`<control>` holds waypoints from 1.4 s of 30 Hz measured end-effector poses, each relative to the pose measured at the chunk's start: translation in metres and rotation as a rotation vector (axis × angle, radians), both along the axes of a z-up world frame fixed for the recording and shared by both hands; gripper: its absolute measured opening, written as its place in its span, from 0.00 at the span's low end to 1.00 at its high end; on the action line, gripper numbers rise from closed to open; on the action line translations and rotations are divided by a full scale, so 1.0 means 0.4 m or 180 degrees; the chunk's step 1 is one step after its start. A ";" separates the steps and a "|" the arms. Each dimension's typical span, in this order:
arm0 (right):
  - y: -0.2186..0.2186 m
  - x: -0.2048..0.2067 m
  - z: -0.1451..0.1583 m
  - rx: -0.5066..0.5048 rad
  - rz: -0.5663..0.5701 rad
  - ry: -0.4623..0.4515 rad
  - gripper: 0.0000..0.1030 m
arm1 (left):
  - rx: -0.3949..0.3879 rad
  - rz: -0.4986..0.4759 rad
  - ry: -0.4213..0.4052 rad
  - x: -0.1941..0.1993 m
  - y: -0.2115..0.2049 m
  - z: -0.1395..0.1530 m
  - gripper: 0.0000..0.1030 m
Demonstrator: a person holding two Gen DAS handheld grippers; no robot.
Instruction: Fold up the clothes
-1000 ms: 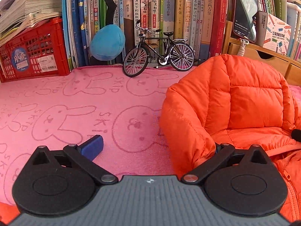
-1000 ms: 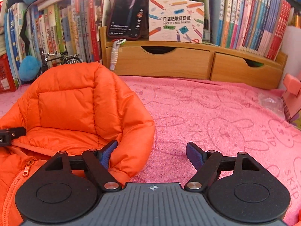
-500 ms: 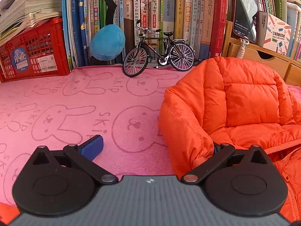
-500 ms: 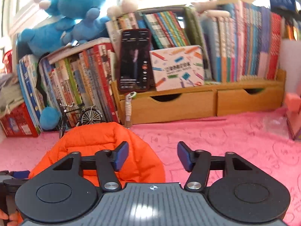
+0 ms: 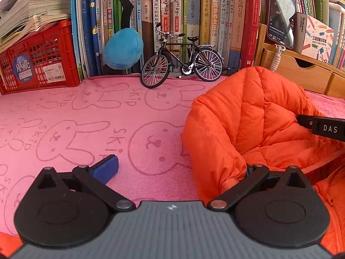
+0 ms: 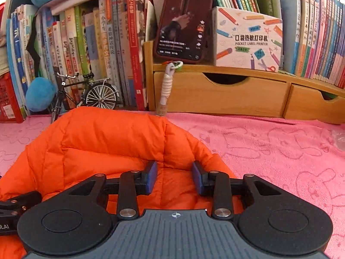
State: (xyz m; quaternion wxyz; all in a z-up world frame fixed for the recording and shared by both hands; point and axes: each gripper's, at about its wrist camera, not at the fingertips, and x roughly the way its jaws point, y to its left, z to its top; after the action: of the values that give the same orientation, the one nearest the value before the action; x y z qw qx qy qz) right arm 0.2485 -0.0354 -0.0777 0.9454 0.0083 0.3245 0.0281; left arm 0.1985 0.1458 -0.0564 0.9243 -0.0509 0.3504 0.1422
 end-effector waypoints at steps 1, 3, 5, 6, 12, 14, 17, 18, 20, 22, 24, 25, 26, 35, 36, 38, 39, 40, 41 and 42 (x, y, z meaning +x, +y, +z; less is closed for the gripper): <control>-0.001 0.001 -0.005 -0.0004 0.0004 0.0014 0.35 | 0.0002 0.0021 -0.0027 -0.004 -0.002 0.002 1.00; 0.011 0.001 -0.009 -0.0095 0.0022 0.0017 0.37 | -0.0030 0.0098 -0.0166 -0.020 -0.008 0.018 0.96; 0.015 0.001 -0.010 -0.0125 0.0036 0.0019 0.38 | -0.0158 0.0120 -0.0450 -0.045 -0.018 0.057 0.88; 0.014 0.001 -0.010 -0.0120 0.0040 0.0020 0.38 | -0.0089 0.0041 -0.0553 -0.038 -0.033 0.073 0.89; 0.011 0.001 -0.008 -0.0097 0.0047 0.0025 0.39 | 0.0774 -0.0429 -0.0444 0.103 -0.118 0.088 0.87; 0.015 0.001 -0.009 -0.0137 0.0047 0.0022 0.39 | 0.0861 -0.0471 -0.0214 0.153 -0.111 0.057 0.83; 0.015 0.001 -0.011 -0.0108 0.0046 0.0025 0.39 | 0.0789 -0.0484 0.0054 0.195 -0.089 0.016 0.83; 0.014 0.000 -0.012 -0.0095 0.0048 0.0027 0.40 | 0.0683 -0.0476 0.0096 0.191 -0.075 0.003 0.83; 0.012 0.001 -0.013 -0.0093 0.0053 0.0028 0.40 | 0.0561 -0.0480 0.0102 0.178 -0.052 -0.011 0.85; 0.011 0.001 -0.014 -0.0094 0.0056 0.0028 0.40 | 0.0581 -0.0526 0.0109 0.169 -0.038 -0.017 0.89; 0.009 0.001 -0.014 -0.0094 0.0059 0.0028 0.40 | 0.0657 -0.0578 0.0117 0.159 -0.028 -0.020 0.92; 0.009 0.001 -0.014 -0.0095 0.0061 0.0029 0.40 | 0.0690 -0.0606 0.0130 0.158 -0.022 -0.019 0.92; 0.009 0.001 -0.014 -0.0097 0.0063 0.0029 0.40 | 0.0723 -0.0634 0.0144 0.156 -0.016 -0.017 0.92; 0.014 0.002 -0.014 -0.0105 0.0088 0.0033 0.42 | 0.0661 -0.0586 0.0344 0.145 0.041 0.002 0.94; 0.014 0.001 -0.014 -0.0110 0.0089 0.0033 0.42 | 0.0726 -0.0580 0.0356 0.141 0.041 0.006 0.94; 0.015 0.001 -0.014 -0.0125 0.0089 0.0032 0.42 | 0.0909 -0.0560 0.0371 0.129 0.041 0.015 0.94; 0.015 0.002 -0.014 -0.0126 0.0089 0.0032 0.42 | 0.0997 -0.0533 0.0389 0.124 0.043 0.018 0.94; 0.015 0.001 -0.014 -0.0124 0.0089 0.0032 0.42 | 0.1080 -0.0489 0.0419 0.120 0.048 0.020 0.93; 0.015 0.001 -0.014 -0.0121 0.0090 0.0033 0.43 | 0.1204 -0.0402 0.0483 0.118 0.056 0.017 0.92; 0.014 0.001 -0.015 -0.0117 0.0092 0.0034 0.43 | 0.1370 -0.0269 0.0584 0.118 0.066 0.011 0.88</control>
State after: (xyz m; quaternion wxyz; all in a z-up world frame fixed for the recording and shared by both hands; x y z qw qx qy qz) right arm 0.2489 -0.0297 -0.0836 0.9432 -0.0137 0.3301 0.0357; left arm 0.2456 0.1722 -0.0519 0.8833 0.1752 0.3963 0.1789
